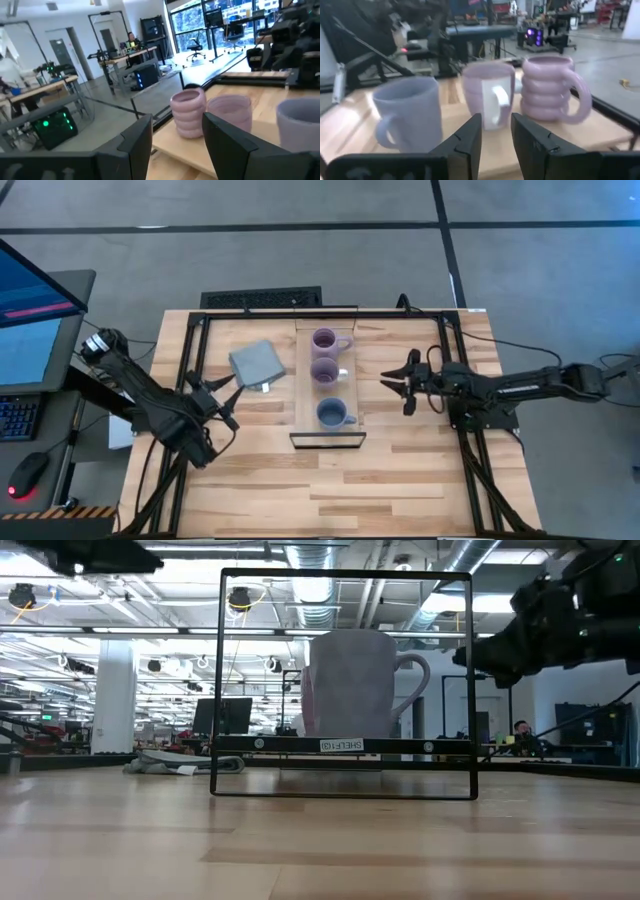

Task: Stack small to large cups/mugs on shelf
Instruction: Return to Home Position

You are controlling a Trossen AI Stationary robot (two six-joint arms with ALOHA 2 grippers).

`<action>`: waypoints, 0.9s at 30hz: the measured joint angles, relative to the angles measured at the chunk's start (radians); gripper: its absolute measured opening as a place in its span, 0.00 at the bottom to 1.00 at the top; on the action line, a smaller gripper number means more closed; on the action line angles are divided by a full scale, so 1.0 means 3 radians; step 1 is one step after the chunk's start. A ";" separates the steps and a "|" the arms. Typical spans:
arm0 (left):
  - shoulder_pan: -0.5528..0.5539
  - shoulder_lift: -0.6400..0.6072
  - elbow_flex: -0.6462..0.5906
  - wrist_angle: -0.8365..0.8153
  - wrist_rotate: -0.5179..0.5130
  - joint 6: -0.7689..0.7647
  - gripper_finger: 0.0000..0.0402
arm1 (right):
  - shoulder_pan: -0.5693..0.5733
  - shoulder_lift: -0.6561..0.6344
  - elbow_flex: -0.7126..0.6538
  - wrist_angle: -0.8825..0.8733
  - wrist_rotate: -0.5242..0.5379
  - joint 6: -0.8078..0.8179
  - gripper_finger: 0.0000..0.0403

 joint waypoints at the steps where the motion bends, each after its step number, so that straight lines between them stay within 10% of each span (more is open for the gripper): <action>1: -0.0019 0.0002 0.0077 0.0013 0.0009 0.0129 0.41 | -0.0023 0.0042 0.0000 -0.0002 0.0000 0.0000 0.31; 17: 0.0074 -0.0091 0.0483 0.1754 0.1056 0.2578 0.41 | -0.0082 0.0697 0.0016 0.0753 -0.0003 -0.0114 0.31; 27: 0.0605 -0.0418 0.0078 0.4225 0.2419 0.4922 0.41 | -0.0073 0.1175 0.0306 0.0738 -0.0023 -0.0117 0.31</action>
